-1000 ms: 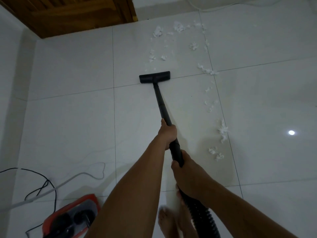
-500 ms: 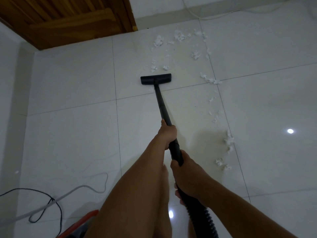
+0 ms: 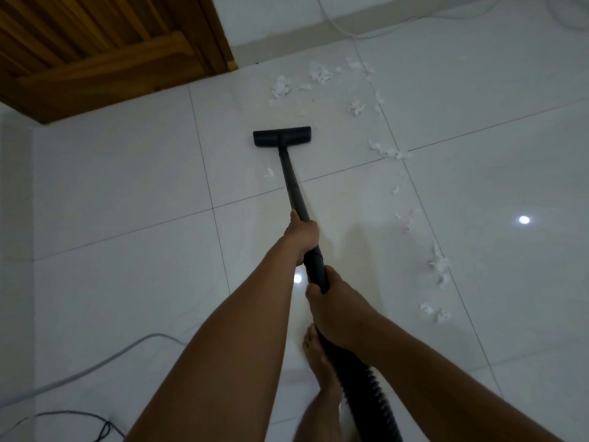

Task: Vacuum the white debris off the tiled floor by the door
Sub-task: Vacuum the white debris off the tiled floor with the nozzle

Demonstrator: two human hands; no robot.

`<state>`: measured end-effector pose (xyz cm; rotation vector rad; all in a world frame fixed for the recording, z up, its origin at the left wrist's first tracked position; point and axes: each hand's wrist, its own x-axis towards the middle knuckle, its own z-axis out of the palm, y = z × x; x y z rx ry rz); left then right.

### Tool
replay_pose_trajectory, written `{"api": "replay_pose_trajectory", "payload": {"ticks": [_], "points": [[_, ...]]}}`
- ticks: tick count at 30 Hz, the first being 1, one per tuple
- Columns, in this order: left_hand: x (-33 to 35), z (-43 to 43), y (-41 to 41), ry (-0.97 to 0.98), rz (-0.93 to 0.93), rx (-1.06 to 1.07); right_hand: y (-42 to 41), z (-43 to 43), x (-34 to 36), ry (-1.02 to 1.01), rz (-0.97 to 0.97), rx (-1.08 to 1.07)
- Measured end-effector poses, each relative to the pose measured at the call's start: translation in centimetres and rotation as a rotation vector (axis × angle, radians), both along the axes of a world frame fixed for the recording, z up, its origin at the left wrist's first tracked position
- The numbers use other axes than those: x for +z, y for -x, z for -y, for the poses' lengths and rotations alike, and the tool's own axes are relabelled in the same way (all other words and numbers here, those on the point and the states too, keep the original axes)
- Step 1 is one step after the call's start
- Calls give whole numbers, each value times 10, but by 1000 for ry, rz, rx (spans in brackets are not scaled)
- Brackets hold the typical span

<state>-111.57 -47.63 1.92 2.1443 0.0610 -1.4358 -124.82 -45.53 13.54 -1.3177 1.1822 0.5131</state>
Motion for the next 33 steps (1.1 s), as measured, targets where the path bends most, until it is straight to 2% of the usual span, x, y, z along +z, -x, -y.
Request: {"api": "replay_pose_trajectory", "payload": {"ticks": [7, 18, 21, 28, 33], "points": [[2, -23, 17, -21, -13, -28, 15, -26, 5, -88, -18, -86], [62, -70, 102, -32, -133, 3, 90, -64, 68, -51, -71, -38], [72, -73, 114, -44, -150, -6, 101, -64, 82, -128, -102, -82], [74, -59, 100, -46, -127, -6, 86, -51, 91, -243, -129, -144], [65, -31, 64, -51, -143, -16, 49, -27, 85, -218, -122, -157]]}}
